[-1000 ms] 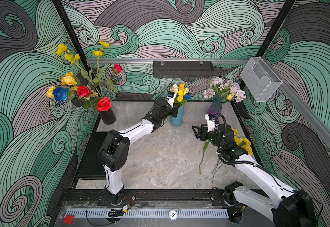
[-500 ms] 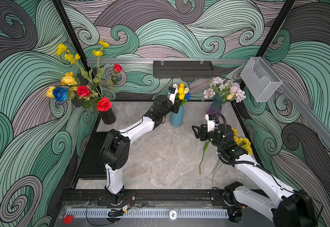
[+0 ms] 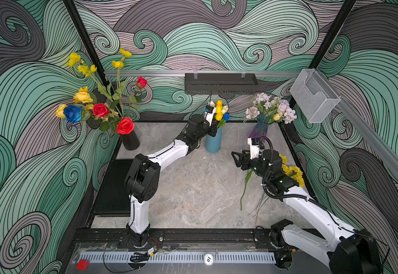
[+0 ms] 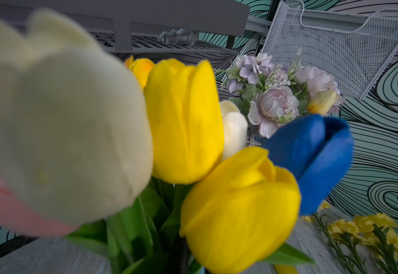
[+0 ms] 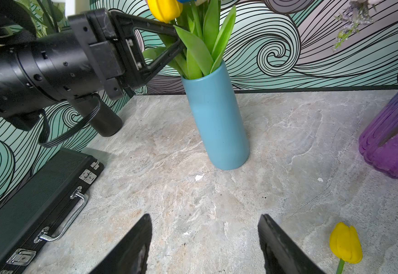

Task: Pick out yellow flowers from the vase
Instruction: Pick up the flower from the vase.

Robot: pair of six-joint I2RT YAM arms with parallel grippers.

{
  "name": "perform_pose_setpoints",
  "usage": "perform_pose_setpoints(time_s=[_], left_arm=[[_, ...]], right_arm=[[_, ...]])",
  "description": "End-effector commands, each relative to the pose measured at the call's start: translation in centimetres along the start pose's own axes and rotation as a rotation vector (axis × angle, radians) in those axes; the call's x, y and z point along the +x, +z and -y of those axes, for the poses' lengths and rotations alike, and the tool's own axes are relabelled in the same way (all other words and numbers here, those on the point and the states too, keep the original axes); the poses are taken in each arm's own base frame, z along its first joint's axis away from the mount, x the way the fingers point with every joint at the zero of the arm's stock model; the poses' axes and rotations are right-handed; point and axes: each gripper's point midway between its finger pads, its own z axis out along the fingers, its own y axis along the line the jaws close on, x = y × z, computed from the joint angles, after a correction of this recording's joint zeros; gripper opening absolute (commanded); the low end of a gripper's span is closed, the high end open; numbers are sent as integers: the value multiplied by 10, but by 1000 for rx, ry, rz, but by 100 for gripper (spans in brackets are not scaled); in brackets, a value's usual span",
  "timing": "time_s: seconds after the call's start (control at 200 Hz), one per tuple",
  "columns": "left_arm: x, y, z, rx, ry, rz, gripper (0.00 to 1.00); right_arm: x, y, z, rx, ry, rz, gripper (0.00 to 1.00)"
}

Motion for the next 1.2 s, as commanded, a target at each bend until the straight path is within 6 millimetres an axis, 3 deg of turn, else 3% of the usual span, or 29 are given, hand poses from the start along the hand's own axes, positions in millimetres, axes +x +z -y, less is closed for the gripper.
perform_pose_setpoints(time_s=[0.0,0.29,0.635,0.996,1.191], left_arm=[[-22,-11,9,11,13,39,11],[-40,-39,15,24,8,77,10],[-60,-59,26,64,10,117,10],[-129,-107,39,73,16,191,6],[-162,-142,47,72,27,188,4]], right_arm=[[-14,0,-4,-15,-2,32,70],[-14,0,-4,-16,3,33,70],[-17,0,-6,-24,-1,38,70],[-26,1,-15,-62,-48,61,69],[-36,-3,-32,-110,-144,101,69]])
